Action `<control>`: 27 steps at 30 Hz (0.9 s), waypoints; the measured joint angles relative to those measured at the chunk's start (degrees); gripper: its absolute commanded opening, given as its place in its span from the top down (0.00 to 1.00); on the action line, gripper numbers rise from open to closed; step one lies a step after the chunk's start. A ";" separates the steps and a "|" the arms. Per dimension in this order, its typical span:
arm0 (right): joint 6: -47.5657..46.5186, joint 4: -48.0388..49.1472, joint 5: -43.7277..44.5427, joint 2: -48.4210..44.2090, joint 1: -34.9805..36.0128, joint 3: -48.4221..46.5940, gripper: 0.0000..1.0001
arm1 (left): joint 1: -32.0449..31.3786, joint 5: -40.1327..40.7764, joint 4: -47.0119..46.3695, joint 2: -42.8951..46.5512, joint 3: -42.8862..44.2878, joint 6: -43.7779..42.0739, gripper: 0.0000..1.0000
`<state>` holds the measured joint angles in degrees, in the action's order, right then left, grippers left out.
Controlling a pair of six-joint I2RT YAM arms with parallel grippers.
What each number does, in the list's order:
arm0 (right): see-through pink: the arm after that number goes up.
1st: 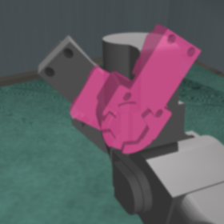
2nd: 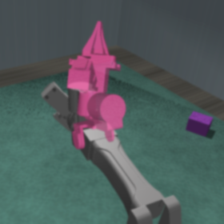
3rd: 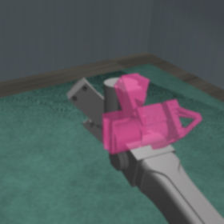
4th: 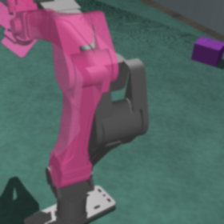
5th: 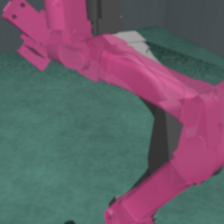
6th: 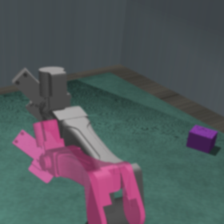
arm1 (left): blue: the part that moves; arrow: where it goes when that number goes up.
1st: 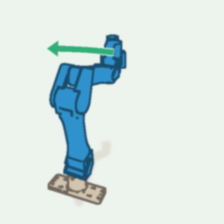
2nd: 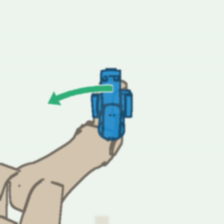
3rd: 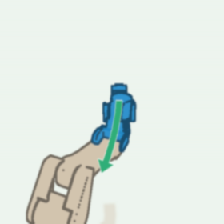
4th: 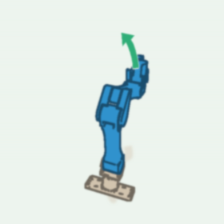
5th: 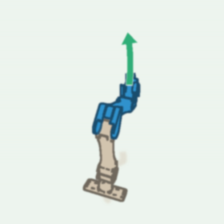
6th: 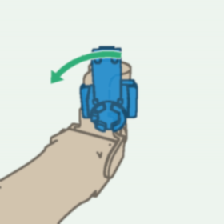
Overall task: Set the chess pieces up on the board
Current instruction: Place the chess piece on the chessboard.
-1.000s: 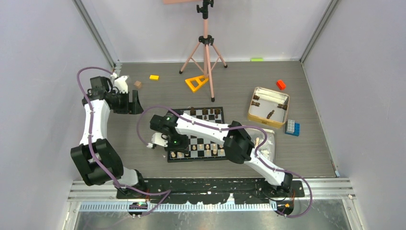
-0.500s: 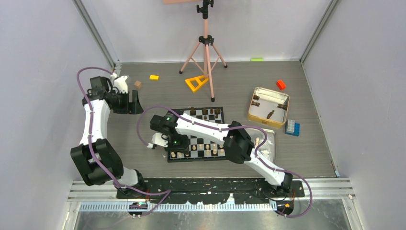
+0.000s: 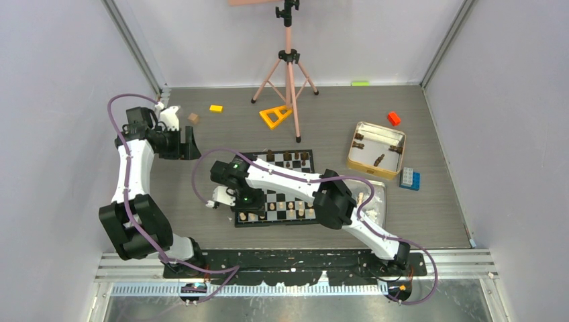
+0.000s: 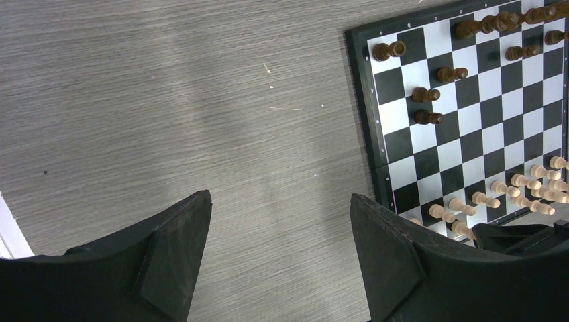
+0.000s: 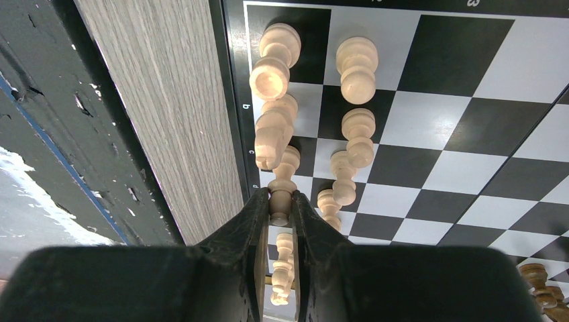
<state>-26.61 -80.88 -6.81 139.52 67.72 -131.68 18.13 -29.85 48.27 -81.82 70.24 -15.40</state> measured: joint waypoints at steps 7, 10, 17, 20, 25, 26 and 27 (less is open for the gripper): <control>0.33 -0.09 0.00 0.00 0.04 0.00 0.62 | 0.00 -0.02 0.00 0.00 0.00 0.00 0.22; 0.50 -0.24 0.07 -0.02 0.07 0.00 0.54 | 0.00 0.00 0.00 -0.02 0.00 -0.02 0.22; 1.07 -0.28 0.09 -1.64 0.04 0.00 0.46 | 0.00 -0.39 -0.02 -0.26 0.00 -0.02 0.21; 1.27 0.24 0.11 -4.63 -0.28 1.03 0.46 | 0.00 -1.79 -0.17 -0.46 0.00 -0.02 0.22; 1.51 3.82 -1.01 -16.33 -3.04 11.26 0.45 | 0.00 -6.14 -0.76 -1.27 0.31 0.00 0.23; 1.57 4.20 -1.44 -18.69 -4.22 13.38 0.45 | -0.02 -6.80 -0.72 -1.70 0.63 0.00 0.23; 1.60 5.51 -2.38 -21.90 -6.27 16.68 0.45 | -0.04 -7.63 -0.68 -2.32 1.11 -0.02 0.23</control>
<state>-25.02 -75.37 -9.19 117.62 61.45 -115.00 18.09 -37.47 47.59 -84.14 71.35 -15.42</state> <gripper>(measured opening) 0.545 0.777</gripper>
